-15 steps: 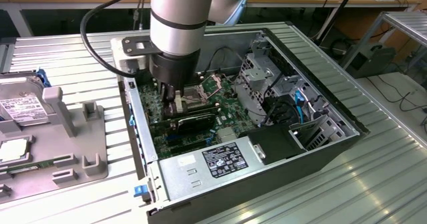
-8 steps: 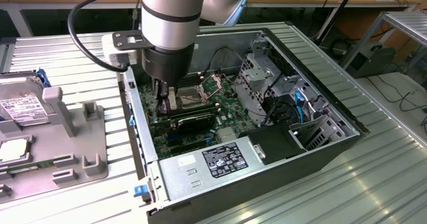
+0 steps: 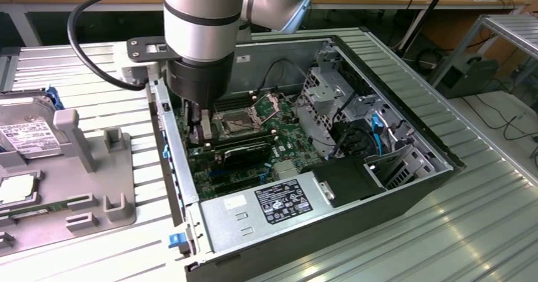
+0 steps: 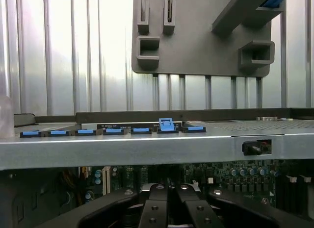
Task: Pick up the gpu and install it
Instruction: 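Press down on the gpu until it lock into place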
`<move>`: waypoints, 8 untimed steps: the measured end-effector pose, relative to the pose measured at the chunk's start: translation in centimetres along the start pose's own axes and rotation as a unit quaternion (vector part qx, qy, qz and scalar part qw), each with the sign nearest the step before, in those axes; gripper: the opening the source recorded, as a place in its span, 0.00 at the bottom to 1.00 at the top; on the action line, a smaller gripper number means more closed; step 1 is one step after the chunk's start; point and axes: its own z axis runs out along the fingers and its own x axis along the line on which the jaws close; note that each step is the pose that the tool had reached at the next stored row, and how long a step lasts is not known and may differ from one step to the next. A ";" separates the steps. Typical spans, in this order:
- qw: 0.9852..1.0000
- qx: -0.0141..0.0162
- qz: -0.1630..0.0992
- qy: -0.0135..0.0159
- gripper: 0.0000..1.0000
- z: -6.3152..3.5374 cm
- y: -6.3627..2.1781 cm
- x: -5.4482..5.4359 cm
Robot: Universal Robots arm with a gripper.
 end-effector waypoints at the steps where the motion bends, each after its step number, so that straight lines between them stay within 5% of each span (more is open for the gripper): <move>1: 1.000 0.000 0.000 0.000 0.11 0.00 0.08 0.0; 8: 1.000 0.000 0.000 0.000 0.11 0.07 0.72 0.0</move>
